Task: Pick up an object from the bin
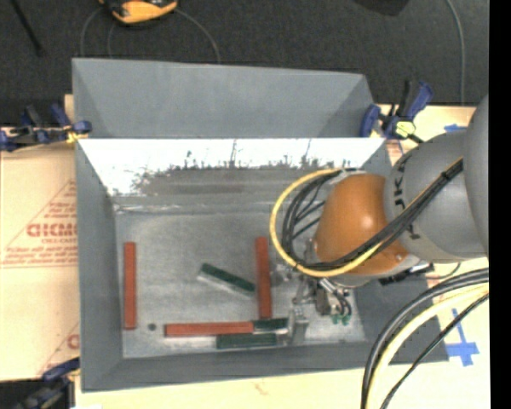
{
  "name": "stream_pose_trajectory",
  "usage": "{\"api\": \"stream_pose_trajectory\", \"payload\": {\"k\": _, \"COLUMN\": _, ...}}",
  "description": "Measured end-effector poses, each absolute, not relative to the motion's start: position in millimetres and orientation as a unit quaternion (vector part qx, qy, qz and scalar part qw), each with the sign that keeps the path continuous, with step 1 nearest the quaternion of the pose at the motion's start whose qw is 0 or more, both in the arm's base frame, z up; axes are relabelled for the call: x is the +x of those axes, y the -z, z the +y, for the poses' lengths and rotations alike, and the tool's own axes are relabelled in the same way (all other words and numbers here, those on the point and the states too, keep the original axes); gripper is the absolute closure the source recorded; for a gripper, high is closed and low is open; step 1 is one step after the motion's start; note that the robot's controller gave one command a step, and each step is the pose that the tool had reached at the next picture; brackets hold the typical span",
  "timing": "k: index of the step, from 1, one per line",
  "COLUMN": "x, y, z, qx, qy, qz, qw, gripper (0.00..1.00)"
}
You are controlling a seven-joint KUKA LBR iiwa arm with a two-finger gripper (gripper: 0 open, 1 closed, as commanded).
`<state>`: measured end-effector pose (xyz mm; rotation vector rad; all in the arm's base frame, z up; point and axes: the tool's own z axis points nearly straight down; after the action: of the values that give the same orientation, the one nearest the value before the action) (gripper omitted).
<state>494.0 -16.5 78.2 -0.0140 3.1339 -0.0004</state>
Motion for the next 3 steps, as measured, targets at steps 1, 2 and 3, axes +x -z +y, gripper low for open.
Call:
{"api": "stream_pose_trajectory", "payload": {"k": 1, "x": 530.5, "y": -101.5, "z": -6.3, "qx": 0.125, "qy": 0.000, "qz": 0.992, "qw": -0.001, "gripper": 0.00}}
{"api": "stream_pose_trajectory", "payload": {"k": 2, "x": 541.8, "y": -107.4, "z": 21.0, "qx": 0.080, "qy": 0.000, "qz": 0.997, "qw": 0.002, "gripper": 0.00}}
{"api": "stream_pose_trajectory", "payload": {"k": 3, "x": 538.7, "y": -82.8, "z": 44.7, "qx": 0.143, "qy": 0.000, "qz": 0.990, "qw": 0.001, "gripper": 0.00}}
